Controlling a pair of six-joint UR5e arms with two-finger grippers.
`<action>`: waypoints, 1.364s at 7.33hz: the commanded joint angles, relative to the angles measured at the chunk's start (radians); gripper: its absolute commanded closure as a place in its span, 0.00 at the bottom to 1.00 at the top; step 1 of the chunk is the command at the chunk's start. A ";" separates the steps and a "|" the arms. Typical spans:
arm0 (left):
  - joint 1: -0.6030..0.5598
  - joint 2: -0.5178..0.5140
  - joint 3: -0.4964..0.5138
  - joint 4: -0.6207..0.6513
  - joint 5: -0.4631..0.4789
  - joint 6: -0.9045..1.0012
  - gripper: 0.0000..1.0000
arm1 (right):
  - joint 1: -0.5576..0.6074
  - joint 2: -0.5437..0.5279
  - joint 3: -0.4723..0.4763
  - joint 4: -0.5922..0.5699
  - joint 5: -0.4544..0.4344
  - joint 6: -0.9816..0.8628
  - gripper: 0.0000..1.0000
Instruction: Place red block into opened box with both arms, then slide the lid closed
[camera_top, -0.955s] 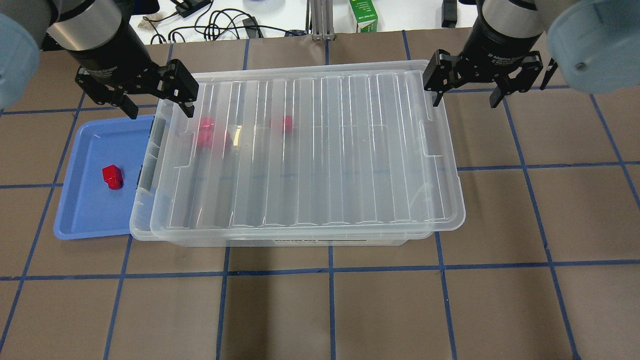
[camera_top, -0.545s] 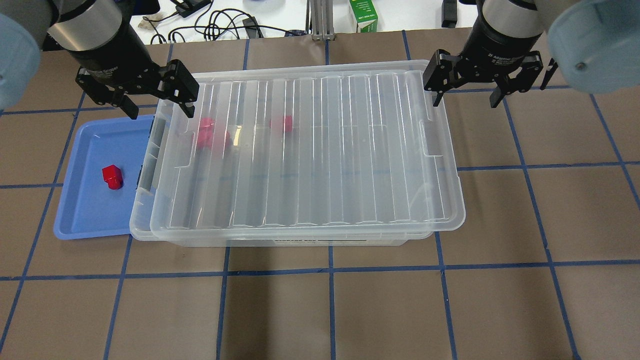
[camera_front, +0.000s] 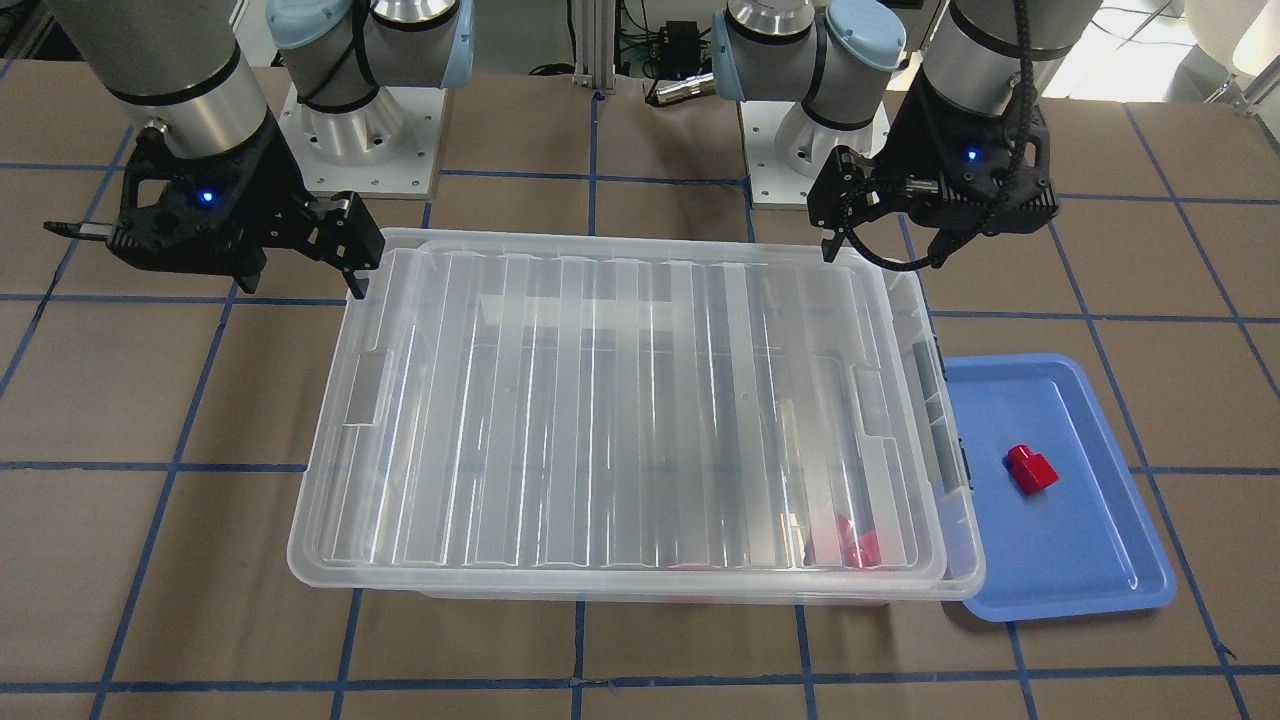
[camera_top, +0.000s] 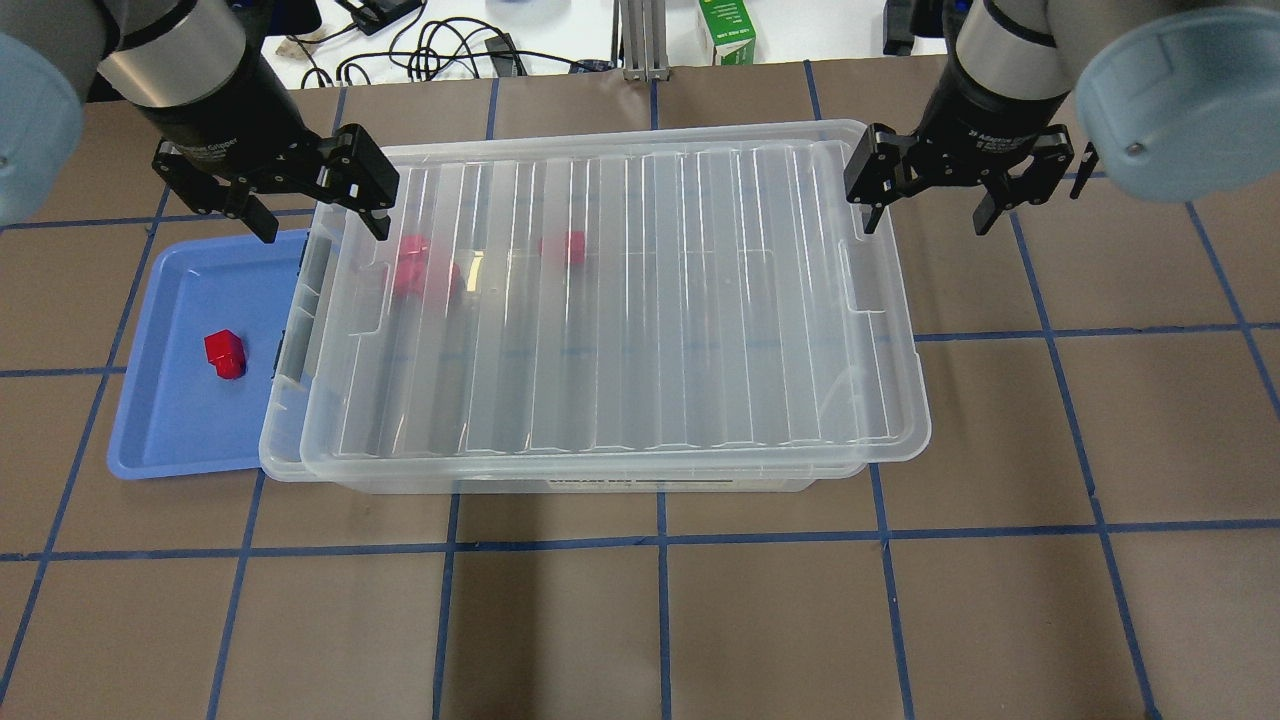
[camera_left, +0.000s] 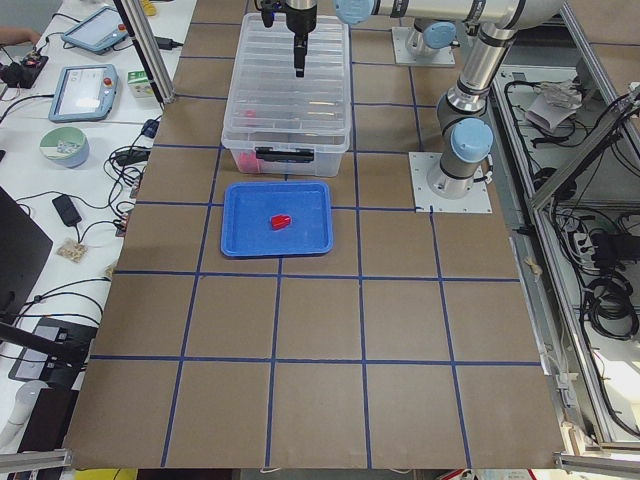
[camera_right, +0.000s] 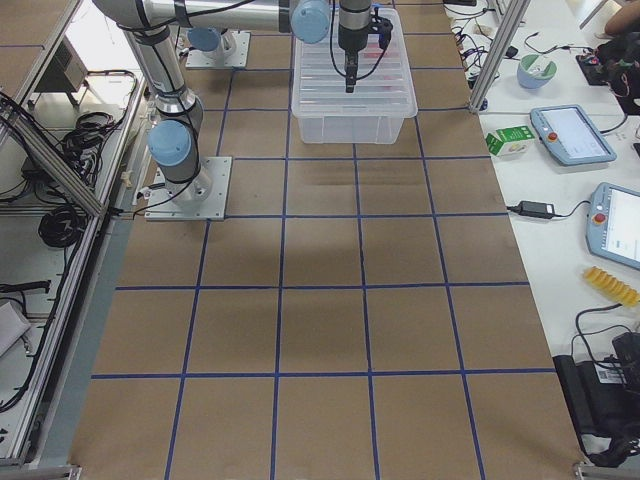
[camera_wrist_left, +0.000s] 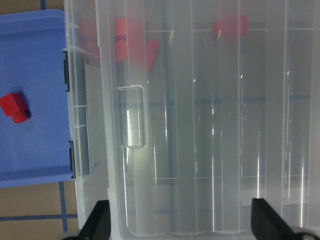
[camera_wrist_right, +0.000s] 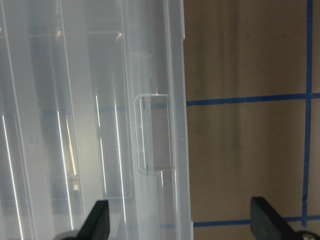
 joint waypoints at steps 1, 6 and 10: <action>0.000 0.001 -0.006 0.001 0.001 0.001 0.00 | -0.008 0.056 0.109 -0.161 -0.003 -0.008 0.00; 0.002 0.001 0.008 -0.003 0.004 0.006 0.00 | -0.011 0.080 0.153 -0.240 -0.129 -0.036 0.00; 0.005 0.002 0.003 -0.005 0.005 0.018 0.00 | -0.127 0.080 0.161 -0.218 -0.181 -0.190 0.00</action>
